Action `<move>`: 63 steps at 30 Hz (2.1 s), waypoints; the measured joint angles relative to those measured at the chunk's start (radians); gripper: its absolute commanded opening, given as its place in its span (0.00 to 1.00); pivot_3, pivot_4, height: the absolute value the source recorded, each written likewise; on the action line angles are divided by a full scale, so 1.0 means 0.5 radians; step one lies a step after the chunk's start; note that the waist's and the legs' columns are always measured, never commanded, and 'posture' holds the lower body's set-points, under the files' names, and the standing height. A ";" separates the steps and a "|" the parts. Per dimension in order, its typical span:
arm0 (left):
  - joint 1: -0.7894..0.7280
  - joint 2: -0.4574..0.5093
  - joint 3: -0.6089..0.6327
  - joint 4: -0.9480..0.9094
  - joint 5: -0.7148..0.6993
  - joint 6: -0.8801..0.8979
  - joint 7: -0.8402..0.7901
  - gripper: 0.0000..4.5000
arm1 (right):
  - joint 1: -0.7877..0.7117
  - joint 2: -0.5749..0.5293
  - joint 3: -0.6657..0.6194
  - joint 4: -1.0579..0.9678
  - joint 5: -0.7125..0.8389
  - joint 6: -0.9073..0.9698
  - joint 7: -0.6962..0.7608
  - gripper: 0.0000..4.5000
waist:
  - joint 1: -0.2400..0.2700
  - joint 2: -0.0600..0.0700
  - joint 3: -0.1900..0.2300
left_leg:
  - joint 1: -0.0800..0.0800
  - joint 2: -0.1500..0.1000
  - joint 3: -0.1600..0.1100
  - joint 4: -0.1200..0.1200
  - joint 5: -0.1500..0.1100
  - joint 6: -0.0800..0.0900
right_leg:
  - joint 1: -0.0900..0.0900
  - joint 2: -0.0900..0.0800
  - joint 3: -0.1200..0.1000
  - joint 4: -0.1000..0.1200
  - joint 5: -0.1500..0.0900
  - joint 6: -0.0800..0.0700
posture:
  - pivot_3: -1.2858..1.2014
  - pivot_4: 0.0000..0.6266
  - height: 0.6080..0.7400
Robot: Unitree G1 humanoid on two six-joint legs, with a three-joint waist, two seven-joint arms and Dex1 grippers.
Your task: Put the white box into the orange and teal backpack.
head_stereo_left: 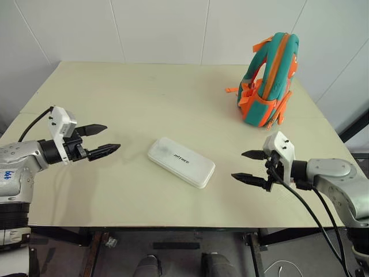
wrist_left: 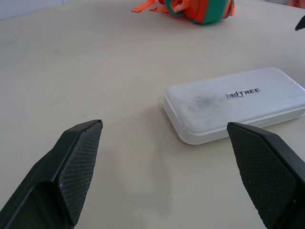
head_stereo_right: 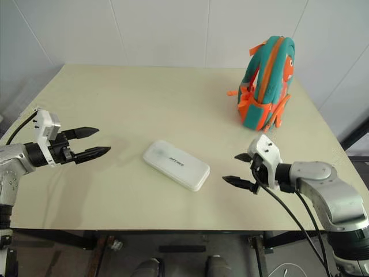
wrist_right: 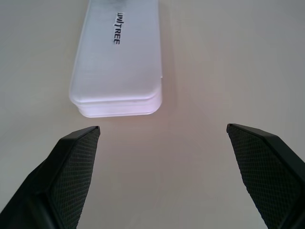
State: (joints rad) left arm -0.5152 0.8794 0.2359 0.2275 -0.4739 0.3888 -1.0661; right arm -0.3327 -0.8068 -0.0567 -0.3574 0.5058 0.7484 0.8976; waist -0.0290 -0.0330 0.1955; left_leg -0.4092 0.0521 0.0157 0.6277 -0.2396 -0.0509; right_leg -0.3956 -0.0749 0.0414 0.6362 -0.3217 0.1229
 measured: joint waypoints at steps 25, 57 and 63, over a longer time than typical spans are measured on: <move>-0.294 -0.301 -0.260 0.570 0.312 -0.260 0.053 0.02 | -0.042 0.174 0.326 0.092 -0.312 -0.106 -0.254 0.02 | 0.009 0.000 0.000 | 0.001 -0.001 0.001 0.002 0.000 0.001 | 0.001 0.001 0.002 0.001 0.000 0.001 | 0.52 0.24 1.00; -0.840 -0.680 -0.405 1.609 0.661 -0.696 -0.168 0.02 | -0.096 0.350 0.571 -0.065 -0.376 0.125 -0.235 0.02 | 0.003 -0.001 0.000 | -0.001 -0.001 0.001 0.003 0.000 0.000 | 0.000 0.002 0.002 0.000 0.002 0.006 | 0.52 0.24 1.00; -0.474 -0.505 -0.474 0.982 0.640 -0.361 -0.389 0.02 | -0.132 0.243 0.564 -0.050 -0.391 0.117 -0.151 0.02 | 0.004 -0.001 0.000 | -0.001 -0.001 0.001 0.003 -0.001 0.000 | 0.001 0.002 0.003 0.000 0.002 0.006 | 0.52 0.24 1.00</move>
State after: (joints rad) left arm -0.7520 0.6270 -0.0011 0.7184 -0.1536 0.2082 -1.2606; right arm -0.3988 -0.6853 0.2253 -0.3822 0.3102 0.8066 0.8220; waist -0.0270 -0.0336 0.1956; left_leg -0.4096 0.0517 0.0162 0.6291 -0.2399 -0.0507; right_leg -0.3953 -0.0738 0.0427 0.6361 -0.3209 0.1257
